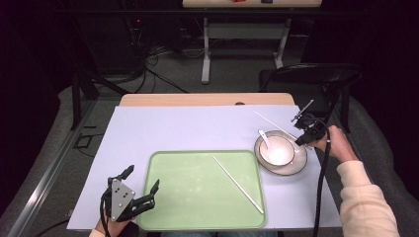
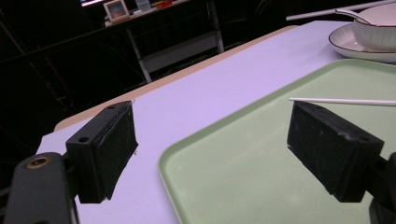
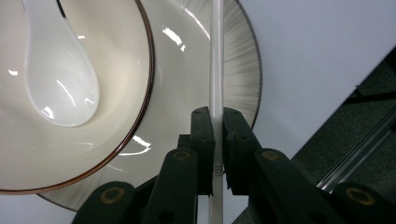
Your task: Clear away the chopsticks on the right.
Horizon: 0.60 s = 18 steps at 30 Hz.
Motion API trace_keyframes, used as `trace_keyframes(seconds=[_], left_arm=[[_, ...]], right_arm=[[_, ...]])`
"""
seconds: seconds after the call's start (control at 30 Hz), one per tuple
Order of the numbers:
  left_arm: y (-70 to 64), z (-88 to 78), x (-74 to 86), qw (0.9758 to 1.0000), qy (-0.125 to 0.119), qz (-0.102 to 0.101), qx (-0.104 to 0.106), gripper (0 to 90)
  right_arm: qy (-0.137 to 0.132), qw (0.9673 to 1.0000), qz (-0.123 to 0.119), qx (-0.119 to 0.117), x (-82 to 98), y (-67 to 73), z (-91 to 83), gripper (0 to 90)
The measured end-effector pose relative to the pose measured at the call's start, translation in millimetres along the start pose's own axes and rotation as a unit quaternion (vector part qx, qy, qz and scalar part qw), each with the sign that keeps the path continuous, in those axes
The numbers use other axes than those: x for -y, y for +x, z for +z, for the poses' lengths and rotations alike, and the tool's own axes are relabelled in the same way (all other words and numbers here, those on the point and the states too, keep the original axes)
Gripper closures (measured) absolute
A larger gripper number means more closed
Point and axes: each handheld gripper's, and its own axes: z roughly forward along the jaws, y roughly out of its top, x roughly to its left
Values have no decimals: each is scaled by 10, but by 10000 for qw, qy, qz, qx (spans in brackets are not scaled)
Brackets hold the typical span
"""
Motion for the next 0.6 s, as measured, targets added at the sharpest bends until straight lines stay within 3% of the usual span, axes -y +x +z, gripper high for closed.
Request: trace_keyframes(seconds=[0.03,0.07,0.17,0.27,0.6], left_arm=[[0,0,0,10000,0,0,0,153],[-1,0,0,10000,0,-2,0,154],[0,0,0,10000,2,0,0,154],[0,0,0,10000,-4,-4,-5,154],[0,7,0,10000,27,29,5,154]], right_arm=[[0,10000,0,0,0,0,0,838],[-59,9997,215,118,2,15,-105,838],[-192,9993,268,178,-4,20,-204,838],[-308,9976,463,400,-23,72,-404,838],[-574,9926,930,527,-70,332,-783,838]])
